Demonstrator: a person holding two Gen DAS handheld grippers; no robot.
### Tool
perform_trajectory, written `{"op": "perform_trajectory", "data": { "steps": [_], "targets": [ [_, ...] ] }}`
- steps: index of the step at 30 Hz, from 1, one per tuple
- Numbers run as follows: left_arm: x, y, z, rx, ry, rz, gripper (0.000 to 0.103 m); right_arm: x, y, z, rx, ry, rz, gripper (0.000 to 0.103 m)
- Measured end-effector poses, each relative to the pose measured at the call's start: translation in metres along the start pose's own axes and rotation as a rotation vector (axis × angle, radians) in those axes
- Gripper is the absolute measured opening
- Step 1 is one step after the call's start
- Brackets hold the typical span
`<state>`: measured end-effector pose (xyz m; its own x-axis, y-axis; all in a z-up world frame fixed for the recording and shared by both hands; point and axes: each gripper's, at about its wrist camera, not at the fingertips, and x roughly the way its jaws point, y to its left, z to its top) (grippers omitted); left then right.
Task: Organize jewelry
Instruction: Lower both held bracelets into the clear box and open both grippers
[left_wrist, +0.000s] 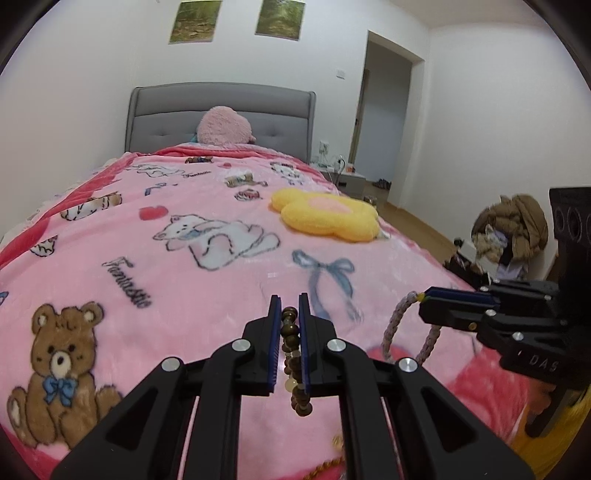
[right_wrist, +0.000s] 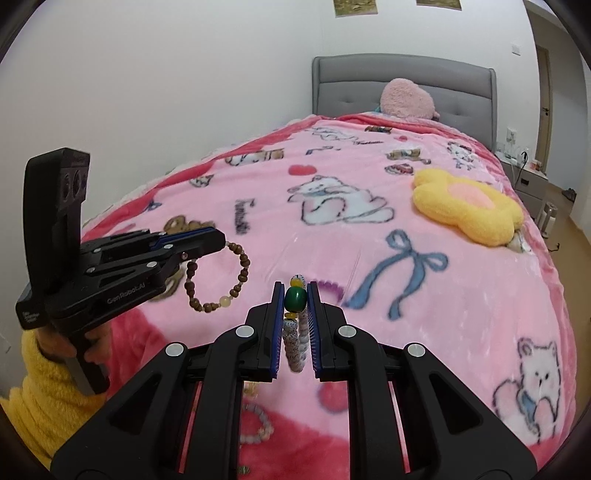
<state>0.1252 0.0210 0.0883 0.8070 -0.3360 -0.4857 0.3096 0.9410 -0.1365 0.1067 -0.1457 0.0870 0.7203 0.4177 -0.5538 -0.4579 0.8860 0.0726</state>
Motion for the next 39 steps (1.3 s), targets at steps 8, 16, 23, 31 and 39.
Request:
{"op": "perform_trajectory", "data": {
  "steps": [8,16,23,31,39],
  "targets": [
    [0.017,-0.001,0.026,-0.039,-0.020,-0.024,0.009,0.015,-0.015,0.032,0.039,-0.029,-0.029,0.012],
    [0.048,0.014,0.037,-0.114,-0.001,-0.056,0.009,0.050,-0.038,0.041,0.108,-0.002,-0.014,0.012],
    [0.079,0.017,0.025,-0.107,0.041,-0.042,0.009,0.079,-0.045,0.036,0.110,0.036,-0.010,0.012],
    [0.094,0.016,0.007,-0.062,0.076,0.011,0.009,0.091,-0.045,0.018,0.071,0.073,-0.031,0.012],
    [0.099,0.016,-0.002,-0.038,0.093,0.032,0.009,0.101,-0.045,0.005,0.035,0.107,-0.050,0.012]
  ]
}}
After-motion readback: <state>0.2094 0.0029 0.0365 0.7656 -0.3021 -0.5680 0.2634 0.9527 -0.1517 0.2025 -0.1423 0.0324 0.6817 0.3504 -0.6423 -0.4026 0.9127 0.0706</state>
